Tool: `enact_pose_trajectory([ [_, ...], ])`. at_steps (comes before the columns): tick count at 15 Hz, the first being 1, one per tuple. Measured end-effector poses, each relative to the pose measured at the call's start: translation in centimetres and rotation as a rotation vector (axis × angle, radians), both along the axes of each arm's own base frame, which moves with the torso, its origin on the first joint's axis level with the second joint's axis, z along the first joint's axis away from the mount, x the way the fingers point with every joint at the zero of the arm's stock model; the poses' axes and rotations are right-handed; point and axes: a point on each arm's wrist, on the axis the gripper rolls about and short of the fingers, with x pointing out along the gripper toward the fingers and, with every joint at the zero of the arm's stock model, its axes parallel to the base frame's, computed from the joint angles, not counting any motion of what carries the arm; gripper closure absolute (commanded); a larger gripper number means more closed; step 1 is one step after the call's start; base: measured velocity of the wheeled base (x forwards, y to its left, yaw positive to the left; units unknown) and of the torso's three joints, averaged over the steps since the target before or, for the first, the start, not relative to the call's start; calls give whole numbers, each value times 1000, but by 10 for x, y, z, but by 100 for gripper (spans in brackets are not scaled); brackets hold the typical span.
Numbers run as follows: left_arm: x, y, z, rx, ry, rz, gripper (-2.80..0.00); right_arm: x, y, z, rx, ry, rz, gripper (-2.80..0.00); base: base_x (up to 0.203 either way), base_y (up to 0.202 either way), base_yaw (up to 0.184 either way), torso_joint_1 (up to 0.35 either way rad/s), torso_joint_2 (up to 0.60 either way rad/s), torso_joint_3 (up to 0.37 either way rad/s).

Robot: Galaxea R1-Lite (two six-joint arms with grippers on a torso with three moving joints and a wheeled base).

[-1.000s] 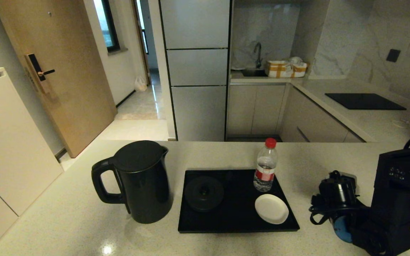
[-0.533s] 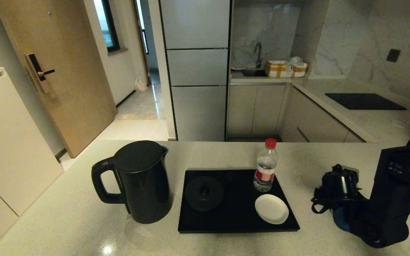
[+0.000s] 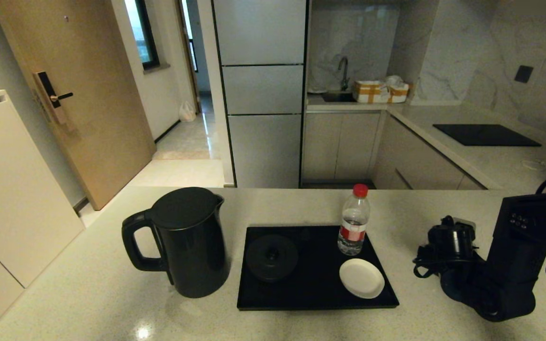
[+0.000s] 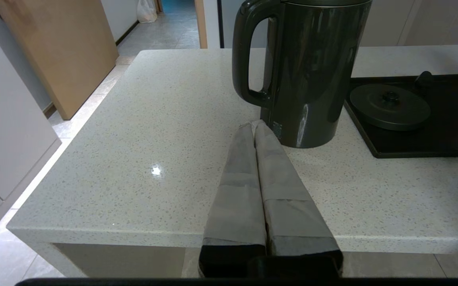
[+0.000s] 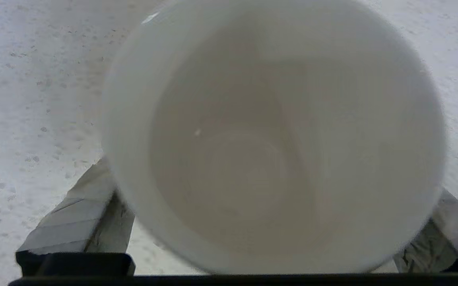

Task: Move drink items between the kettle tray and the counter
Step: Return the tea cup to its original position

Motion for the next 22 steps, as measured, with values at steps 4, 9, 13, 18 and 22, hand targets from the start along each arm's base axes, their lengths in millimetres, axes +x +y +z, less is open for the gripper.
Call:
enact_pose_trajectory([
  [4, 0, 0, 0, 0, 1, 0, 0, 7, 0, -2, 3, -11, 3, -280, 0, 0, 0, 0, 0, 0],
  [9, 0, 0, 0, 0, 1, 0, 0, 10, 0, -6, 2, -12, 3, 0, 0, 0, 0, 0, 0, 0],
  [13, 0, 0, 0, 0, 0, 0, 0, 9, 0, -7, 2, -9, 4, 0, 0, 0, 0, 0, 0, 0],
  [18, 0, 0, 0, 0, 1, 0, 0, -4, 6, 9, 6, 6, 48, 0, 0, 0, 0, 0, 0, 0],
  [22, 0, 0, 0, 0, 0, 0, 0, -34, 50, 39, 2, -17, 215, 0, 0, 0, 0, 0, 0, 0],
])
